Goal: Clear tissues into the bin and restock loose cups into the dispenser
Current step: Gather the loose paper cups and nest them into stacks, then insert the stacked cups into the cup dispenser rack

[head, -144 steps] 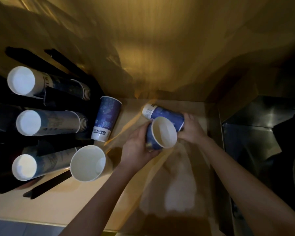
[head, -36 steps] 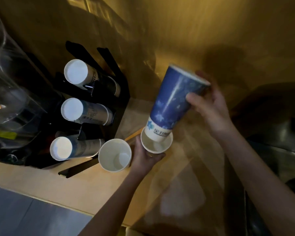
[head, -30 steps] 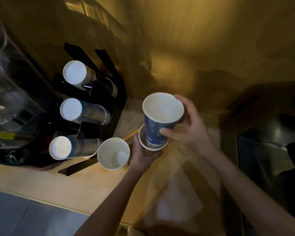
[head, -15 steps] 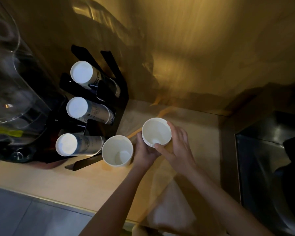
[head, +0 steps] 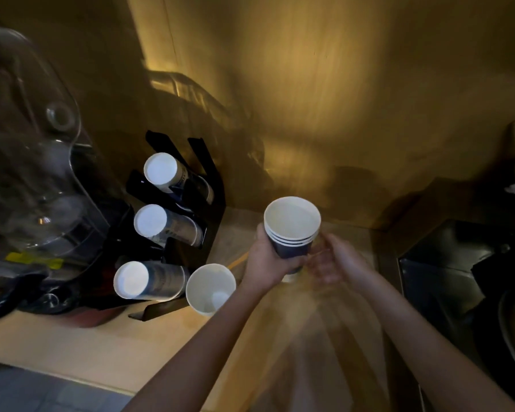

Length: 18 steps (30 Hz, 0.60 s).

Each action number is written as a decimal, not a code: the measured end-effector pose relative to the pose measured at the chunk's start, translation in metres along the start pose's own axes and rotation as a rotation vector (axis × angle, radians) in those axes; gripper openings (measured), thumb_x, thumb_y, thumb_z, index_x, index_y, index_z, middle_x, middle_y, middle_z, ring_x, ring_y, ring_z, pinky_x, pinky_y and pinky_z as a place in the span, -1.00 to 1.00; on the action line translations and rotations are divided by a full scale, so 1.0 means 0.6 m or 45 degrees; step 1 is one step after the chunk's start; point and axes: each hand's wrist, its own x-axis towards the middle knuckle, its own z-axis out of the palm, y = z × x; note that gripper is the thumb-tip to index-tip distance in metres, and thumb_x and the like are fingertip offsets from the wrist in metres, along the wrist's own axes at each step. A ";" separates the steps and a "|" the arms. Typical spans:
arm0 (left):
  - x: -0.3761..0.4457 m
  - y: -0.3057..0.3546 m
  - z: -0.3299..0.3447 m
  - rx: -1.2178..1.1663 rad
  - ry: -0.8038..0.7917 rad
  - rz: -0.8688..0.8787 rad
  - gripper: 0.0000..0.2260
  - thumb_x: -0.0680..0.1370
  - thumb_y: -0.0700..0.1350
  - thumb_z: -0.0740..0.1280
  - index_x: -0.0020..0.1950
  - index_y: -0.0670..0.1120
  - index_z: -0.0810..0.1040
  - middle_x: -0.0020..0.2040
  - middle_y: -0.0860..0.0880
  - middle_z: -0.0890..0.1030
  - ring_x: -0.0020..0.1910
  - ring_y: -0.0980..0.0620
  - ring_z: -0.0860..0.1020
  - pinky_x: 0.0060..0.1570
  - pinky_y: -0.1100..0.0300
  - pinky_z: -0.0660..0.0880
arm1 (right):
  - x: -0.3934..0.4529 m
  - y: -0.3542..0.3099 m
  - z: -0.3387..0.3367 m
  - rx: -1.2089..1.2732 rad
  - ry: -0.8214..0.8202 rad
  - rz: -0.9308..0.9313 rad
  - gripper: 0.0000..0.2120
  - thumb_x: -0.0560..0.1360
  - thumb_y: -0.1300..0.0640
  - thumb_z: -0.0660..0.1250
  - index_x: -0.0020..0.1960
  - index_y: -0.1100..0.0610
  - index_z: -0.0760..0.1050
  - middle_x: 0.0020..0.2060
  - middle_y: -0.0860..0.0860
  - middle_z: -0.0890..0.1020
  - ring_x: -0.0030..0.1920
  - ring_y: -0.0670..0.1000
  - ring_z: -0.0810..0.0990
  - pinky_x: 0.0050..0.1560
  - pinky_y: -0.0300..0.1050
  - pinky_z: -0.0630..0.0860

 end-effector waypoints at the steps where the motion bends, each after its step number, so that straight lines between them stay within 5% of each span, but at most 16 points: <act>1: 0.005 0.019 -0.012 0.021 0.016 0.087 -0.17 0.13 -0.08 0.60 0.30 -0.08 0.26 0.25 -0.09 0.48 0.25 -0.03 0.44 0.19 0.16 0.39 | -0.005 -0.004 0.001 0.053 -0.069 0.038 -0.49 0.57 -0.12 0.00 -0.22 0.25 0.48 -0.58 0.12 0.60 -0.57 0.03 0.57 -0.56 -0.19 0.52; 4: 0.016 0.072 -0.067 0.233 -0.013 0.438 -0.19 0.18 -0.15 0.58 0.33 -0.13 0.26 0.29 -0.13 0.40 0.29 -0.01 0.36 0.23 0.24 0.32 | -0.017 -0.022 0.012 0.183 -0.361 0.080 -0.43 0.52 -0.18 -0.06 -0.17 0.23 0.52 -0.48 0.13 0.64 -0.50 0.05 0.60 -0.53 -0.24 0.50; 6: 0.015 0.101 -0.111 0.492 -0.114 0.689 -0.22 0.25 -0.12 0.54 0.36 -0.08 0.20 0.35 -0.13 0.33 0.34 -0.04 0.32 0.26 0.04 0.40 | -0.027 -0.041 0.027 0.252 -0.522 0.033 -0.43 0.44 -0.21 -0.02 -0.09 0.22 0.54 -0.36 0.16 0.66 -0.41 0.09 0.64 -0.47 -0.18 0.53; 13: 0.018 0.155 -0.248 1.281 -0.178 1.254 -0.51 0.47 -0.18 0.33 0.35 -0.07 0.23 0.40 -0.21 0.35 0.41 -0.15 0.30 0.38 -0.05 0.26 | -0.074 -0.143 0.112 0.291 -0.747 -0.080 -0.34 0.30 -0.39 0.15 0.13 0.10 0.51 -0.14 0.17 0.71 -0.20 0.18 0.69 -0.33 0.08 0.62; 18: 0.024 0.155 -0.336 1.693 0.032 1.442 -0.52 0.48 -0.15 0.23 0.38 0.02 0.22 0.43 -0.14 0.34 0.44 -0.09 0.19 0.43 0.01 0.12 | -0.080 -0.185 0.176 0.402 -0.974 -0.329 -0.29 0.06 -0.22 0.55 0.12 0.03 0.48 -0.05 0.14 0.72 -0.04 0.16 0.68 -0.11 0.17 0.63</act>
